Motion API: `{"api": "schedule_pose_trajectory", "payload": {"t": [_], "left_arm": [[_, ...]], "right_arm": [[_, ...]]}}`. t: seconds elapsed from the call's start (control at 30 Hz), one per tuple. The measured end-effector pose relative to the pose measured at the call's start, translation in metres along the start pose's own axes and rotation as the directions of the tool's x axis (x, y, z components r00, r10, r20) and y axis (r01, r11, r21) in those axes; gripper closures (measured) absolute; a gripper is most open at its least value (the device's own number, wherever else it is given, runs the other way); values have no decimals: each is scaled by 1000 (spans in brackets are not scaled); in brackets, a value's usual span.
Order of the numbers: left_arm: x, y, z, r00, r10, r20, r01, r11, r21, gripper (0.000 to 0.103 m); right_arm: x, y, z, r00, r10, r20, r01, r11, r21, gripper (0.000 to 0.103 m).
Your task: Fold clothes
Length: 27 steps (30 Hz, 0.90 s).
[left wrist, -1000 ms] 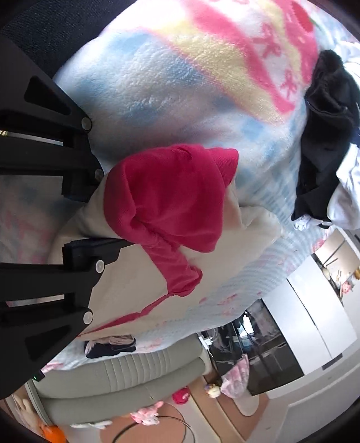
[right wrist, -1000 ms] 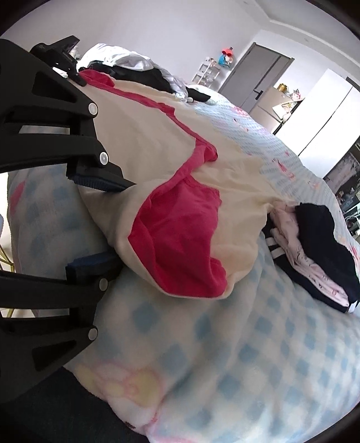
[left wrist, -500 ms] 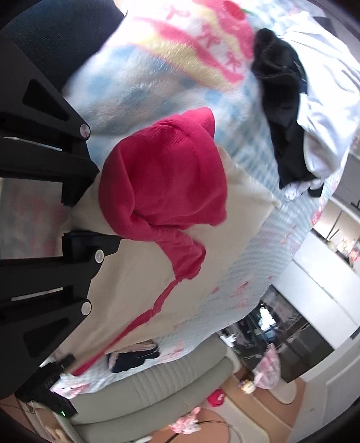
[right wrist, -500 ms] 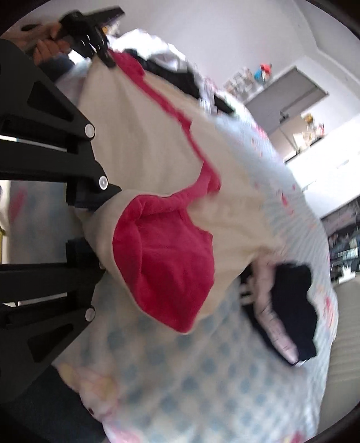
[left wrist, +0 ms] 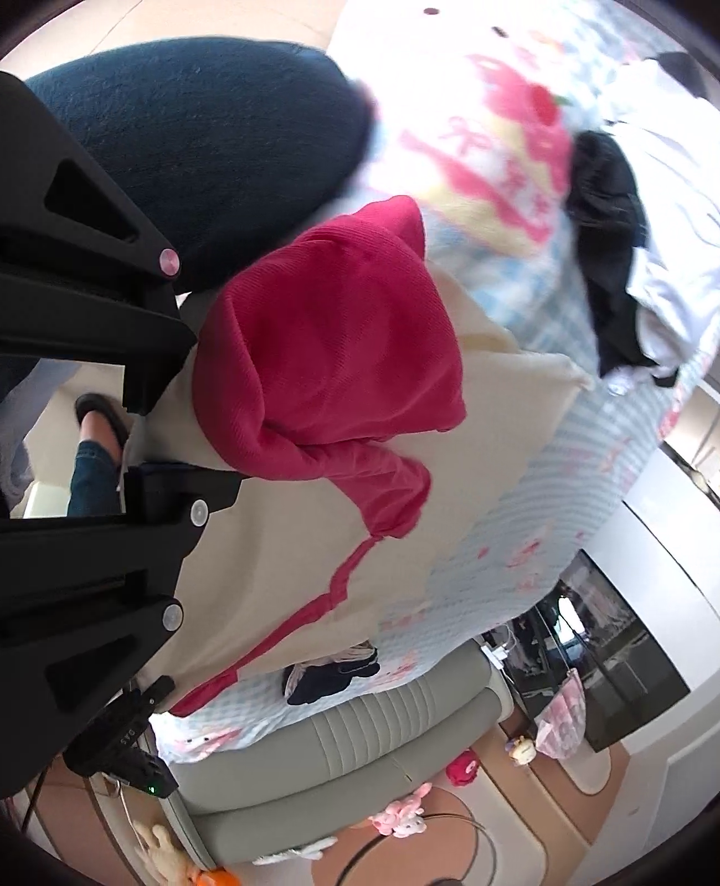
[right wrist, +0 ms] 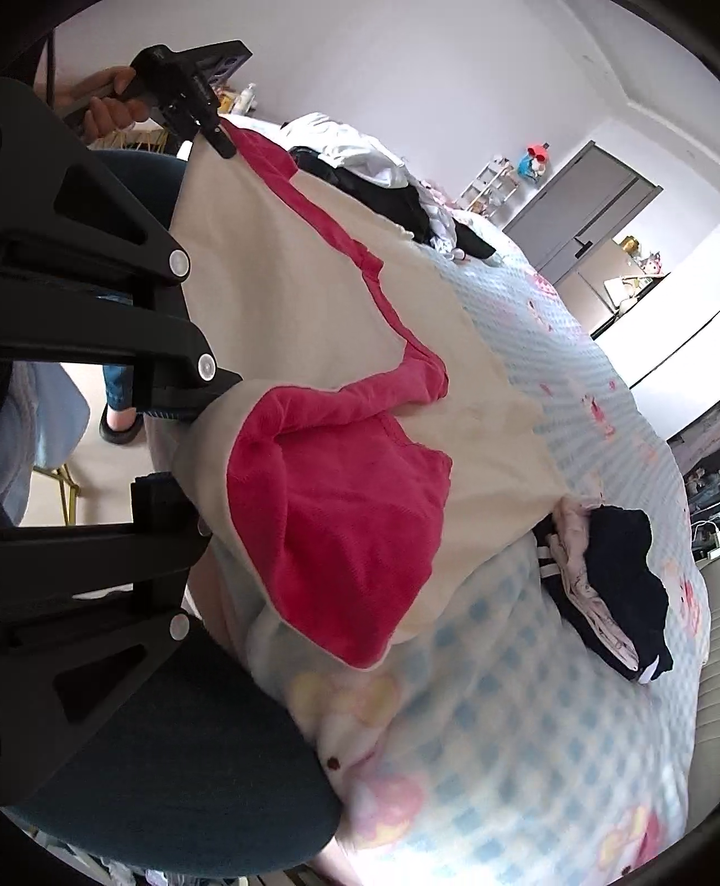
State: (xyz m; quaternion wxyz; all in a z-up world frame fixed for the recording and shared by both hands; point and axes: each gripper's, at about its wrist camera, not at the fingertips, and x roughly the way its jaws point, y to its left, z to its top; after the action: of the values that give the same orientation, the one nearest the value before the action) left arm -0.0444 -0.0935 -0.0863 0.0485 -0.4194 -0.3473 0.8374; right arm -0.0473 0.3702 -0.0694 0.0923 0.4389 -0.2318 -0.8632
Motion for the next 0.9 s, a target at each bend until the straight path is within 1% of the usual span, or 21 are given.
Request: {"api": "schedule_pose_trajectory", "payload": {"t": [0.07, 0.17, 0.27, 0.37, 0.47, 0.5, 0.53, 0.57, 0.6, 0.63, 0.67, 0.7, 0.77, 0.8, 0.83, 0.87, 0.9], "left_arm": [[1, 0, 7, 1000, -26, -12, 26, 1000, -5, 91], [-1, -13, 25, 997, -67, -34, 67, 997, 24, 91], [5, -26, 50, 994, -46, -99, 51, 998, 43, 91], [14, -34, 74, 987, -35, -159, 45, 997, 62, 91], [27, -45, 116, 983, -36, -178, 53, 995, 90, 91], [37, -51, 138, 983, -48, -179, 67, 993, 99, 91], [48, -54, 155, 983, -57, -177, 77, 991, 111, 88], [64, -58, 178, 985, -52, -164, 72, 990, 119, 88], [81, -62, 200, 987, -48, -152, 67, 990, 127, 85], [97, -65, 222, 989, -43, -139, 62, 989, 135, 75], [112, -69, 242, 991, -33, -126, 51, 989, 141, 73], [123, -68, 251, 994, 10, -111, 6, 991, 136, 71], [135, -64, 256, 995, 34, -93, -21, 990, 138, 65], [139, -62, 257, 996, 47, -79, -35, 989, 143, 58], [135, -62, 250, 998, 60, -33, -53, 983, 177, 50], [126, -60, 241, 996, 79, 30, -84, 971, 223, 48], [118, -56, 237, 993, 93, 70, -108, 963, 247, 45]], "right_arm": [[1, 1, 2, 1000, -7, -4, 7, 1000, -8, 90], [-1, 9, 16, 1000, 21, 5, -21, 999, -24, 90], [2, 16, 42, 998, 54, 15, -53, 998, -29, 90], [11, 22, 67, 996, 83, 29, -83, 996, 7, 90], [23, 28, 96, 993, 106, 43, -106, 994, 12, 90], [28, 30, 109, 992, 117, 46, -118, 993, 16, 90], [39, 32, 129, 989, 137, 53, -138, 990, 26, 90], [48, 32, 146, 988, 137, 68, -139, 990, 35, 88], [58, 33, 163, 987, 135, 84, -139, 989, 43, 84], [72, 35, 185, 987, 125, 103, -131, 990, 49, 78], [84, 36, 201, 988, 111, 108, -118, 991, 59, 63], [93, 38, 214, 990, 90, 105, -98, 992, 75, 50], [108, 41, 237, 993, 53, 103, -64, 993, 101, 48], [104, 41, 236, 990, 63, 125, -75, 993, 94, 40], [100, 40, 235, 986, 72, 147, -86, 993, 86, 35], [96, 39, 233, 983, 73, 166, -86, 994, 74, 27], [93, 36, 225, 984, 34, 173, -43, 998, 47, 25]]}}
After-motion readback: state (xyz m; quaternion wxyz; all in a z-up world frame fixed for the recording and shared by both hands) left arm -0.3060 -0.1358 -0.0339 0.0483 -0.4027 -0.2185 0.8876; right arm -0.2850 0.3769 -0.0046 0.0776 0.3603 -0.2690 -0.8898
